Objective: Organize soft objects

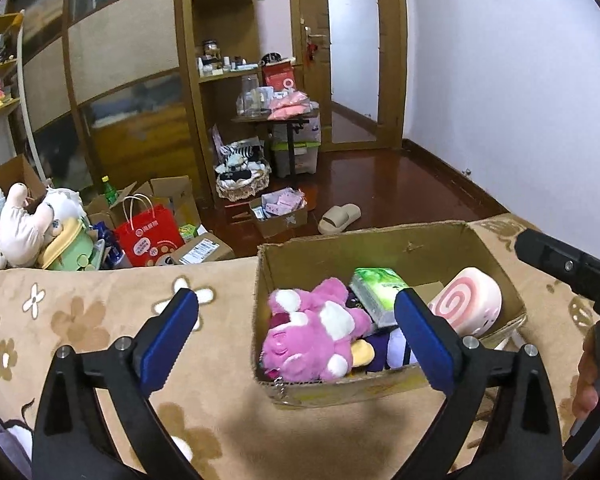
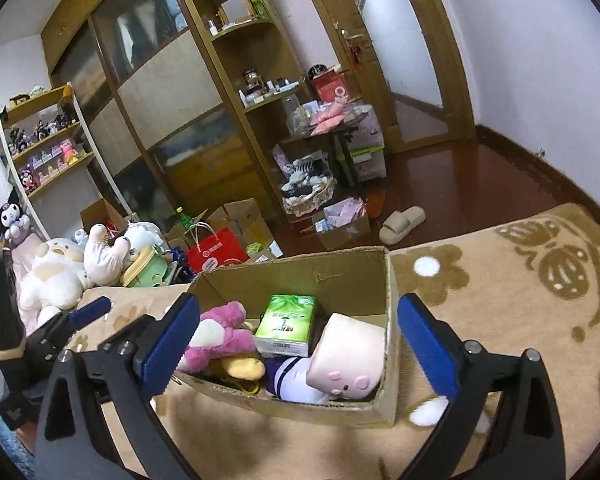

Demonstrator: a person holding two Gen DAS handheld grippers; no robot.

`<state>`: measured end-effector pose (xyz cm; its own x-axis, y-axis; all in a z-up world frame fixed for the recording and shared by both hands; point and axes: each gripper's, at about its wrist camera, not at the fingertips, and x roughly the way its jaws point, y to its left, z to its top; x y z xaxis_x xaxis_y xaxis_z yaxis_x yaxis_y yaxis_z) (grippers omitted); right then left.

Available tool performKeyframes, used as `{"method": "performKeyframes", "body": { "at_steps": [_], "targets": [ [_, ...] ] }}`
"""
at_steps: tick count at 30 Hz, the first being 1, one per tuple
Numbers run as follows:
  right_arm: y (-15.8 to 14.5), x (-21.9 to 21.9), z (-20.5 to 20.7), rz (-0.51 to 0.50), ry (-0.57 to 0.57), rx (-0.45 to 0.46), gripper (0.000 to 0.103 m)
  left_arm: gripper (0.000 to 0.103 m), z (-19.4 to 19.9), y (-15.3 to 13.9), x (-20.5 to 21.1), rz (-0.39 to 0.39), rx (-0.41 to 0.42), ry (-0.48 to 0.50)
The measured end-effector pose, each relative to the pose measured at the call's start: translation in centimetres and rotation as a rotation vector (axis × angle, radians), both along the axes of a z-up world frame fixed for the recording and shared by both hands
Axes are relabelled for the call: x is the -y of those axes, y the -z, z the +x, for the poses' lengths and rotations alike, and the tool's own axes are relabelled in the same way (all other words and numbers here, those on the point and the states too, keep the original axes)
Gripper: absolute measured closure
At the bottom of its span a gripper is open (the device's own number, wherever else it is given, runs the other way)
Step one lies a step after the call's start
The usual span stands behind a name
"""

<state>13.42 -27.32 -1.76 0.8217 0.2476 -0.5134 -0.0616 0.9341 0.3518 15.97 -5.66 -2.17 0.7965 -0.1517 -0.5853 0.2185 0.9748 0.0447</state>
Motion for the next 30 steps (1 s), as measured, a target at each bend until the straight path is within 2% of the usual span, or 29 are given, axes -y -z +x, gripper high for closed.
{"method": "performKeyframes", "body": {
  "at_steps": [9,18,23,27,30],
  "targets": [
    [-2.9,-0.1,-3.4,-0.05,0.027,0.054,0.0,0.002,-3.5,-2.8,-1.4,0.012,0.071,-0.036],
    [-5.1,0.3,-7.2,-0.063,0.051,0.084,0.0,0.002,-7.2,-4.8,-2.1,0.015,0.093,-0.03],
    [-6.7,-0.3,-9.9,-0.082,0.081,0.135,0.0,0.002,-9.2,-5.6,-2.8,0.011,0.104,-0.039],
    [-7.4,-1.0,-11.8,-0.11,0.085,0.156,0.0,0.002,-11.7,-6.5,-3.1,0.033,0.153,-0.047],
    [-7.5,-1.2,-12.9,-0.094,0.083,0.168,0.0,0.002,-13.8,-7.2,-3.3,0.037,0.197,-0.042]
  ]
}}
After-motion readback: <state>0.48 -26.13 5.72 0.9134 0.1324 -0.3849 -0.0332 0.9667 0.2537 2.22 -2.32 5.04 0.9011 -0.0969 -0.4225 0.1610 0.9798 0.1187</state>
